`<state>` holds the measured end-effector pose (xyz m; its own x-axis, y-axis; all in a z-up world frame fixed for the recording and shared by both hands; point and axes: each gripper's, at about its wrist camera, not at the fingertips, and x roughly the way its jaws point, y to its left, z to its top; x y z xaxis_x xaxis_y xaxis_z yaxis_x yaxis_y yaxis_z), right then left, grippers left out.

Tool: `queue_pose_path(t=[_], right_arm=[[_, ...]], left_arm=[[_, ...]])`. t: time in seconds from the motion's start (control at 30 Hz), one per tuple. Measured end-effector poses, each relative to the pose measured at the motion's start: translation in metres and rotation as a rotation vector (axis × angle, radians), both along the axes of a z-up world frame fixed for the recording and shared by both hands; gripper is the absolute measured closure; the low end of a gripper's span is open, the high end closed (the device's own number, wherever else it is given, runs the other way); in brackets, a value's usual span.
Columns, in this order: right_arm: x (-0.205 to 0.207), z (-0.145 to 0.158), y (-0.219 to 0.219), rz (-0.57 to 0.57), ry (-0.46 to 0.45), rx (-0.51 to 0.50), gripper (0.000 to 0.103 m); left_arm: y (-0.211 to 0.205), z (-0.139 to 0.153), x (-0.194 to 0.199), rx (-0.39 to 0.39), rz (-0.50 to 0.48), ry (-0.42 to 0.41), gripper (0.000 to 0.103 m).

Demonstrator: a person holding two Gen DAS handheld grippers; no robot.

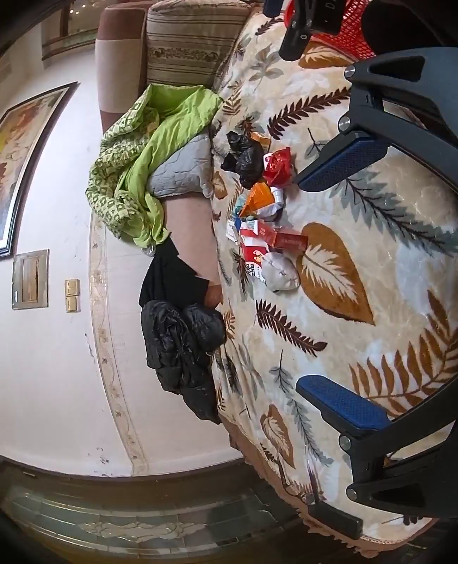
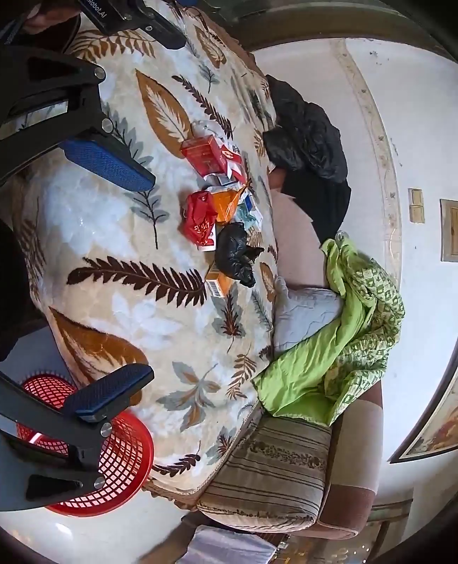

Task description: Collect trash

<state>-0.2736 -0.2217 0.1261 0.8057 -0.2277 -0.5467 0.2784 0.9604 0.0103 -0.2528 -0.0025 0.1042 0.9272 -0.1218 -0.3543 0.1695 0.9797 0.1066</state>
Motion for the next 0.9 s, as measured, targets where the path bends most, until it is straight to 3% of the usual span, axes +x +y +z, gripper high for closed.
queue_pose_path(t=[0.9], right_arm=[[0.0036, -0.0037, -0.0028, 0.0, 0.006, 0.008, 0.004]], left_arm=[[0.0006, -0.0002, 0.0028, 0.004, 0.0, 0.01, 0.0]])
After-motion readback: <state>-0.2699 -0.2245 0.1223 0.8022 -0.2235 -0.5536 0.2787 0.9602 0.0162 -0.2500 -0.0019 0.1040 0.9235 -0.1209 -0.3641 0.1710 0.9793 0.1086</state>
